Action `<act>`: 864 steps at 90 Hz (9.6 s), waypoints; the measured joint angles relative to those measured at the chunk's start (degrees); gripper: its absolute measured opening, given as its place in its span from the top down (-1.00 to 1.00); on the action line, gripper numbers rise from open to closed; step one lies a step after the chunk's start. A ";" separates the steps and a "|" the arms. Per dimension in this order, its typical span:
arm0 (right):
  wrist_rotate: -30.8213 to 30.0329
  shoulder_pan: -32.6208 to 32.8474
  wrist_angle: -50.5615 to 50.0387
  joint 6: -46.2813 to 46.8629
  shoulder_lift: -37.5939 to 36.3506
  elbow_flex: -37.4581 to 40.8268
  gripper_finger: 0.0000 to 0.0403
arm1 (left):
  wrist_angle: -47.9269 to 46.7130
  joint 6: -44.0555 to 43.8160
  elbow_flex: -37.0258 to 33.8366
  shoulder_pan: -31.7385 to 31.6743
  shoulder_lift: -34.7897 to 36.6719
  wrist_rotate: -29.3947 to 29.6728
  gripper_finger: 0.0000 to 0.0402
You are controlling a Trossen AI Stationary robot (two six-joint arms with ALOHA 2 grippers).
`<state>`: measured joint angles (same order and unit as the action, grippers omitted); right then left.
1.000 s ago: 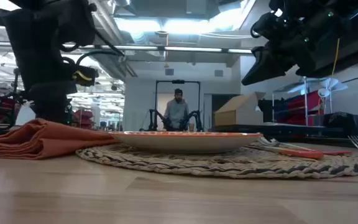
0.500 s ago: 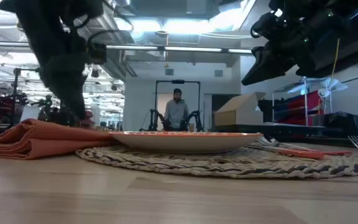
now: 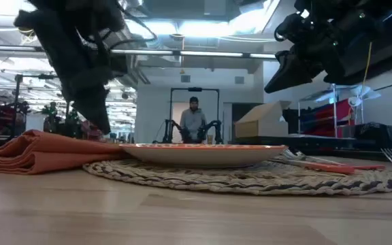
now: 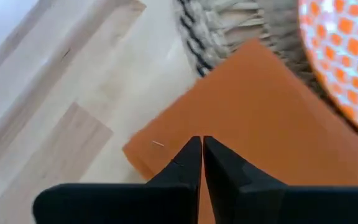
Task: Set table place
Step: Move the orange table napkin beside the brown woven placemat, then put the orange cup to the top right of the brown woven placemat
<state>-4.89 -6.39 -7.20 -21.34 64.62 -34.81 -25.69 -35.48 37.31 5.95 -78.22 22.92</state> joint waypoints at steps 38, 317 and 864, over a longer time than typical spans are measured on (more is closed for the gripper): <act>0.00 0.00 -0.22 -0.02 0.00 0.00 1.00 | -2.10 -7.20 -4.81 0.88 -2.01 0.71 1.00; 5.68 45.64 -59.43 62.87 -1.44 -22.72 1.00 | 5.21 -4.32 -2.22 18.94 17.99 10.57 1.00; 16.15 -32.58 -65.22 7.58 44.44 -50.95 0.90 | 5.35 -2.21 -2.20 19.76 17.86 10.79 1.00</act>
<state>11.26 -38.98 -72.42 -13.76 109.06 -85.76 -20.34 -37.70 35.11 25.71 -60.36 33.71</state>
